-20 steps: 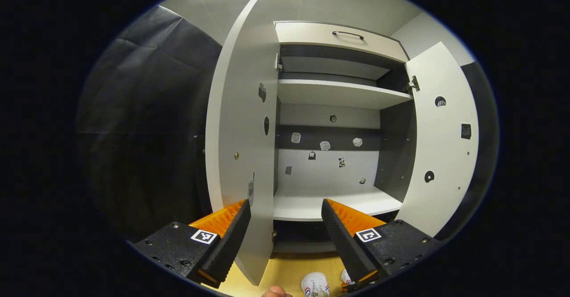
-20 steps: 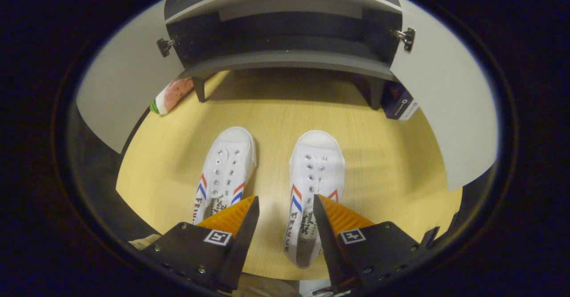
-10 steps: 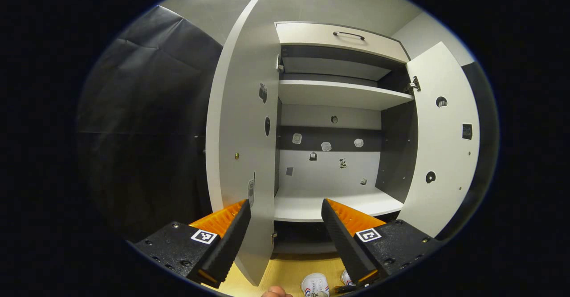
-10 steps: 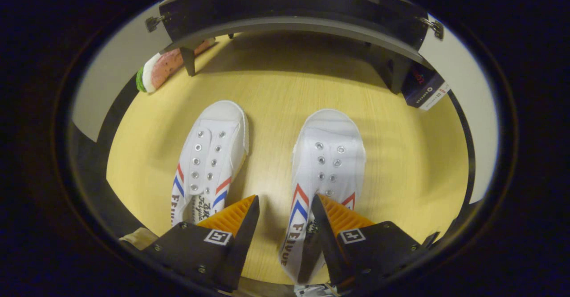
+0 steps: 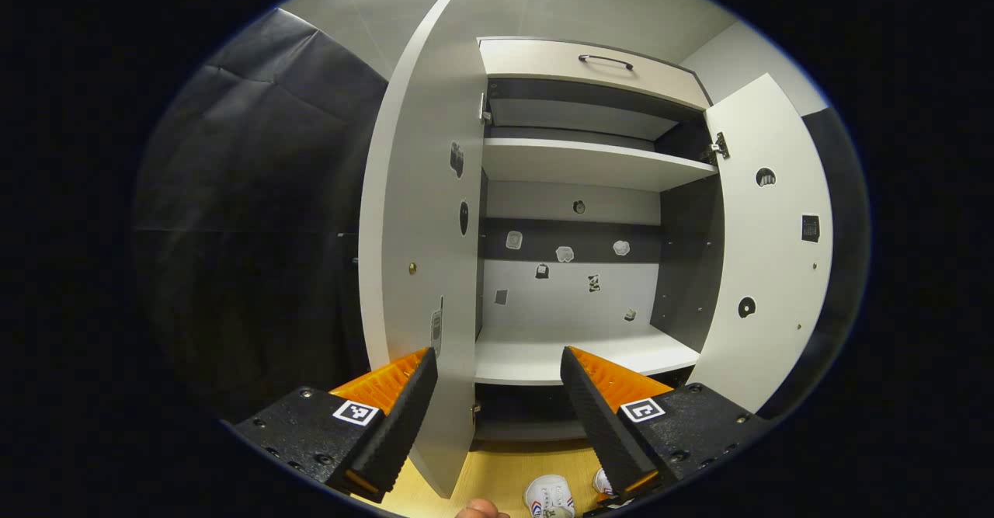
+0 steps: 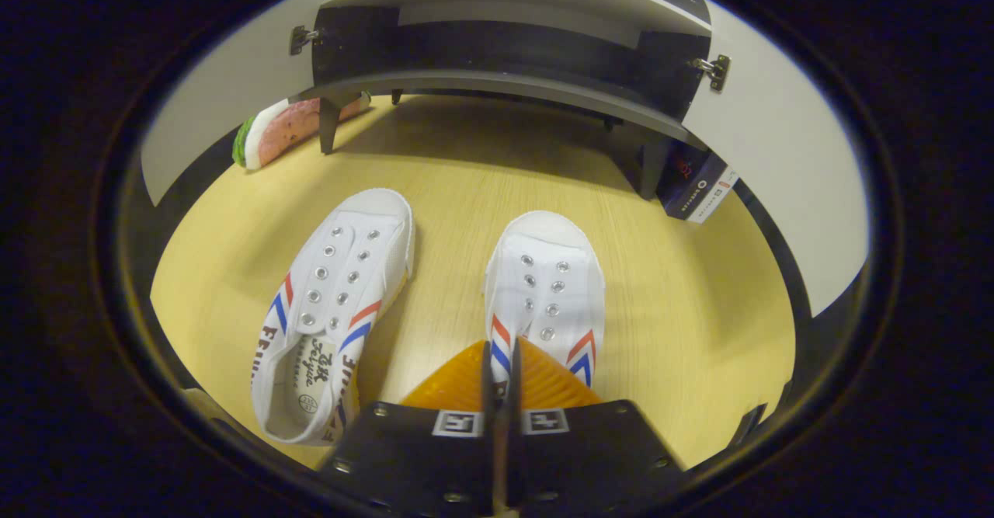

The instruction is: Grab one shoe with the right hand and put it into the shoe cabinet, grab the other shoe with the left hand and put it into the shoe cabinet; then close the right door with the right hand and the left door with the left hand.

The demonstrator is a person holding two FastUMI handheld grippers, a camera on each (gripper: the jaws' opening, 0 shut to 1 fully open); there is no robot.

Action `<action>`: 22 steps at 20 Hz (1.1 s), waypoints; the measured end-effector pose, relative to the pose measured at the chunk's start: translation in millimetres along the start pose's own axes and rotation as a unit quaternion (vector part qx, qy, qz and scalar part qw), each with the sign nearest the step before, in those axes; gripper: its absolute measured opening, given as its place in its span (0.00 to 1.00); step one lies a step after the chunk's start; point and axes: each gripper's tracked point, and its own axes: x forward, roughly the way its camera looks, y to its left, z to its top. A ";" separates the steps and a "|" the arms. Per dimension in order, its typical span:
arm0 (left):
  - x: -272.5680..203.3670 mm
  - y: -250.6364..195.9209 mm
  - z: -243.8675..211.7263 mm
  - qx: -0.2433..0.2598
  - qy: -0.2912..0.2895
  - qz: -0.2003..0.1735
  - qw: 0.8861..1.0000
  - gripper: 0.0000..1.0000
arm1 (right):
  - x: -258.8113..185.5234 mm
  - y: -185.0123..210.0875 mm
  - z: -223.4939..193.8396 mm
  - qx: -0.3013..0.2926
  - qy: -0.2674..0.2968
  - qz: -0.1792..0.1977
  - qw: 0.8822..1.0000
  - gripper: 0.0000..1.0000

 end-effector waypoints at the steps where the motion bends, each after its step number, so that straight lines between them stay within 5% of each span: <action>1: -0.2 0.1 -1.7 0.000 0.002 -0.001 1.000 0.98 | -8.4 0.2 0.3 0.007 -0.004 0.001 1.000 0.01; 10: -0.3 -1.2 -1.3 0.005 -0.001 -0.010 1.000 0.97 | -46.1 -5.3 44.2 0.061 -0.073 0.017 0.995 0.00; 14: 2.2 -3.0 -2.1 0.004 -0.002 -0.014 1.000 0.98 | -93.7 -13.7 125.0 0.089 -0.155 0.025 0.983 0.00; 22: 8.8 -6.1 -4.1 0.005 -0.004 -0.021 1.000 0.99 | -174.9 -43.9 343.4 0.098 -0.334 0.031 0.937 0.00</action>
